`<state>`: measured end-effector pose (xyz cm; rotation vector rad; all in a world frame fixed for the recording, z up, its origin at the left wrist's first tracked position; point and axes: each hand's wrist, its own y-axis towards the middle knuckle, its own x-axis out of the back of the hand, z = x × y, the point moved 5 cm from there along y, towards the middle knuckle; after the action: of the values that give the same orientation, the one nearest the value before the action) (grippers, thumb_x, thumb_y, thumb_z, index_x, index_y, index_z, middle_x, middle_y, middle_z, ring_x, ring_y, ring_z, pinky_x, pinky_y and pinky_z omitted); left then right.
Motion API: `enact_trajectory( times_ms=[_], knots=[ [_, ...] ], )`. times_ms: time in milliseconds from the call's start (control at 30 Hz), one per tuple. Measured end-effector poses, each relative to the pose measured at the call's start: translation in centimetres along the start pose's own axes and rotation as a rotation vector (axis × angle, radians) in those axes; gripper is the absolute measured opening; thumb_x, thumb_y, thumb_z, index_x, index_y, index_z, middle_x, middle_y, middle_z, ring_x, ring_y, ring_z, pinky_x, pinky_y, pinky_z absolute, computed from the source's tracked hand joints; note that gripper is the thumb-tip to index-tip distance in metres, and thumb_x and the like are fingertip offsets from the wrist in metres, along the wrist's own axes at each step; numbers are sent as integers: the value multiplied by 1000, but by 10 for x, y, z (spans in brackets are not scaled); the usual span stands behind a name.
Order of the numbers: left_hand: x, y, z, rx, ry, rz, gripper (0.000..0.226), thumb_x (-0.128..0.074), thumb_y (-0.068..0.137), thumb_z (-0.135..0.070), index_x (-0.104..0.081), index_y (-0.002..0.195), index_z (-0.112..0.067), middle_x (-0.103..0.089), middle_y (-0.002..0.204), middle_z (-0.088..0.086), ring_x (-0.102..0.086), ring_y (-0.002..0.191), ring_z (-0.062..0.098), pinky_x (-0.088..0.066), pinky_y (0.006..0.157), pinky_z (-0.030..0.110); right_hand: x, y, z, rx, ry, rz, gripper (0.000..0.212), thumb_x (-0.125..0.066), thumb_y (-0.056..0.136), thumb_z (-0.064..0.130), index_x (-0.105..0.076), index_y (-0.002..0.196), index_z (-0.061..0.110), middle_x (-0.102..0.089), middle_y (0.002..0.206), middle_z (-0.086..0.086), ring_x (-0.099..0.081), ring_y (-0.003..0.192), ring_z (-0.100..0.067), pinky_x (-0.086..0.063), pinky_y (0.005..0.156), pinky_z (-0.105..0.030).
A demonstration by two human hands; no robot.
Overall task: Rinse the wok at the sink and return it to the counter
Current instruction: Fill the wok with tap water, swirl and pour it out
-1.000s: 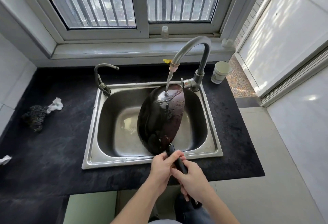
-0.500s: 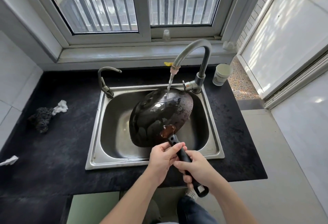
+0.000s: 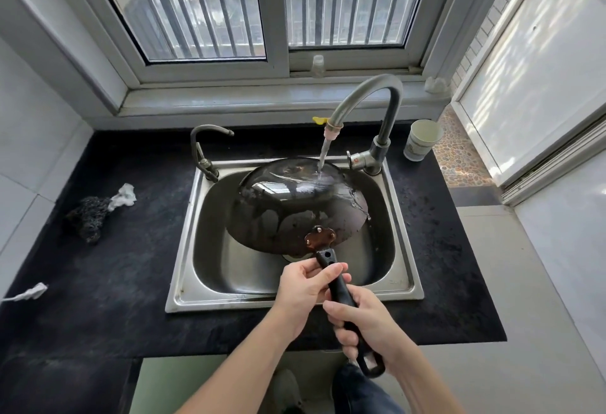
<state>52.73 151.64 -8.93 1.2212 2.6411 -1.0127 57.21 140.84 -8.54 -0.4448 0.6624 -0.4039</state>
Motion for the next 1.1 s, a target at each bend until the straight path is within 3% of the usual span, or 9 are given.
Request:
enact_trajectory(
  times_ms=[300, 667, 1100],
  knots=[
    [0, 9, -5, -12, 142, -64, 22, -76, 84, -12, -72, 99, 4, -78, 89, 19, -76, 82, 26, -58, 64, 26, 3, 6, 2, 0, 83, 27, 20, -64, 86, 12, -46, 91, 6, -43, 63, -3, -40, 37, -6, -39, 31, -19],
    [-2, 11, 6, -25, 246, -80, 15, -78, 83, -14, -74, 94, -5, -79, 84, 13, -77, 86, 26, -61, 81, 41, 13, 5, -9, -20, 128, 79, 17, -63, 91, 12, -49, 100, 7, -45, 63, -3, -42, 37, -6, -42, 33, -19],
    [-8, 1, 20, -13, 175, -50, 14, -74, 85, -9, -75, 98, -5, -79, 90, 10, -76, 92, 22, -59, 81, 32, 18, -9, -12, -17, -165, -76, 14, -66, 92, 13, -53, 90, 9, -49, 64, -6, -42, 39, -14, -43, 35, -25]
  ],
)
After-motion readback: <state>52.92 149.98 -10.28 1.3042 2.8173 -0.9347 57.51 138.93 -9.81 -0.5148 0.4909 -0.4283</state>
